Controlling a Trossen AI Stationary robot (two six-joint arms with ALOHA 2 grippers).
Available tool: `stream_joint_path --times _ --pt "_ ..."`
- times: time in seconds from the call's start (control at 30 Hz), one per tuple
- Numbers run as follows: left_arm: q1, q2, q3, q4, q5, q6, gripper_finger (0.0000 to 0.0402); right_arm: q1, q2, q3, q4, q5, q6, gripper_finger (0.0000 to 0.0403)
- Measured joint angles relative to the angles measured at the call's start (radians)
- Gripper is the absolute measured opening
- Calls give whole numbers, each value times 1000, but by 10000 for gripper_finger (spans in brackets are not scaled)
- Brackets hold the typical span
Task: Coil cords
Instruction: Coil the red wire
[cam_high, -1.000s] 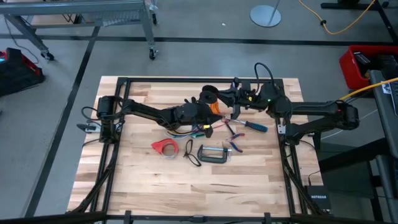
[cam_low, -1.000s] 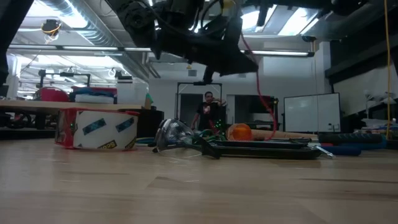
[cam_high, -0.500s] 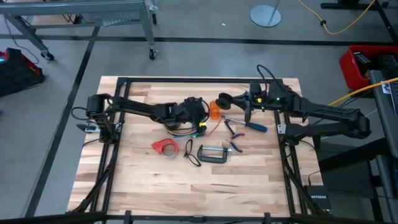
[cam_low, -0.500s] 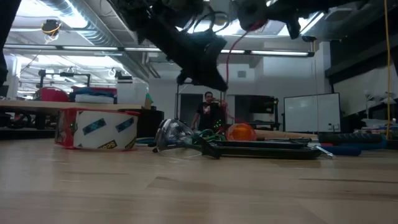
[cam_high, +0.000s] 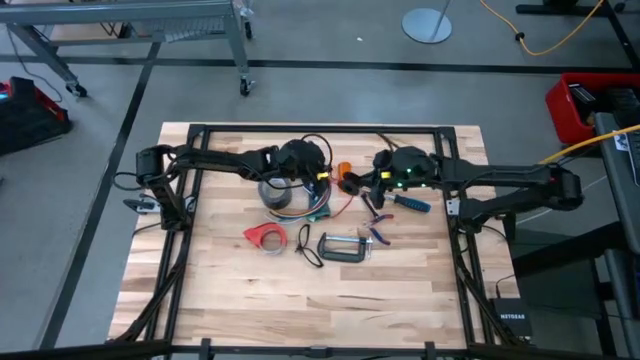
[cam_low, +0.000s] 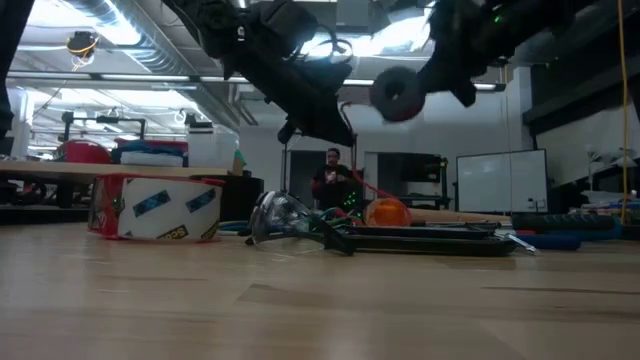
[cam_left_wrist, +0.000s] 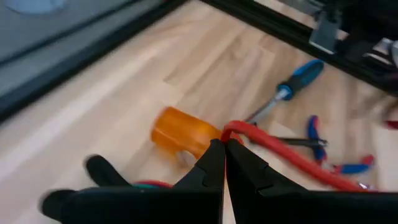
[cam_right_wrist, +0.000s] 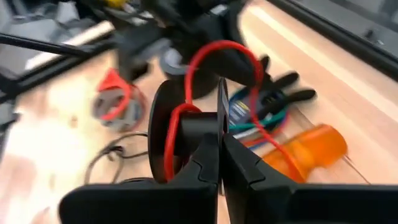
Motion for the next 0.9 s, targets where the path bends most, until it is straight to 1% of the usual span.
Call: stream_joint_path --times 0.1,0.17,0.27,0.4,0.47,0.53,0.67,0.73,0.8,0.9 --pt "10 -9 0 -50 78 -19 0 0 48 0 -12 52 18 5" --pt "17 -20 0 -112 108 -32 0 0 77 0 -30 86 35 5" --pt "31 -30 0 -195 126 -37 0 -1 114 0 -57 115 64 5" --pt "59 -34 0 -242 130 -58 1 -1 154 0 -52 115 98 5" --pt "77 -34 1 -253 148 -81 1 -1 170 0 -56 113 123 5" --pt "98 -34 1 -263 196 -92 1 -1 183 0 -62 98 140 5" --pt "139 -35 1 -265 316 -99 1 -1 195 0 -64 8 156 5" --pt "158 -35 1 -269 360 -108 1 -1 196 0 -67 -33 176 5" --pt "176 -35 1 -275 384 -113 1 0 196 0 -68 -54 180 5" --pt "199 -35 1 -282 392 -114 1 0 196 0 -78 -65 181 5"
